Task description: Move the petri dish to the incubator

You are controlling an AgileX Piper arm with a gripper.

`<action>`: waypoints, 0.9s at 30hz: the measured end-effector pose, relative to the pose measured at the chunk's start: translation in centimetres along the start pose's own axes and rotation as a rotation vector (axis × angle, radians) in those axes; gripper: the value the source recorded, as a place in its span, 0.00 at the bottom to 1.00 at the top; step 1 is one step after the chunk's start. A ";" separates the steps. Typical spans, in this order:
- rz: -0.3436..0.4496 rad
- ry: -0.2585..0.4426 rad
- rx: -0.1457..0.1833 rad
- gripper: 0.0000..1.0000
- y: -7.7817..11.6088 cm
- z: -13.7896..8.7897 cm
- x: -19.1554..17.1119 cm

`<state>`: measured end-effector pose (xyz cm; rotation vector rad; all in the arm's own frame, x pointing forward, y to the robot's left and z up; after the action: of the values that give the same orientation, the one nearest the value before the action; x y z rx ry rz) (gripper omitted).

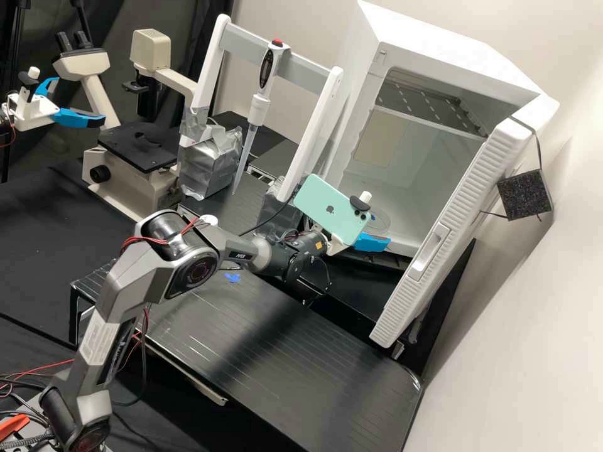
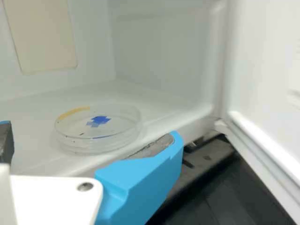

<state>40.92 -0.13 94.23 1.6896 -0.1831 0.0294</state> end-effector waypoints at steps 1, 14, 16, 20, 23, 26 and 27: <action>0.013 0.010 0.015 1.00 0.4 0.2 -0.8; 0.085 0.237 0.036 1.00 0.9 1.6 -11.7; 0.104 0.251 0.044 1.00 1.0 2.0 -13.3; 0.121 0.222 0.059 1.00 0.6 2.6 -16.5; 0.131 0.207 0.060 1.00 0.0 2.4 -19.1; 0.131 0.207 0.052 1.00 -1.1 2.1 -21.7; 0.134 0.211 0.043 1.00 -1.4 1.9 -22.5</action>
<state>18.76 0.47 89.73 1.7016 -0.1370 0.3124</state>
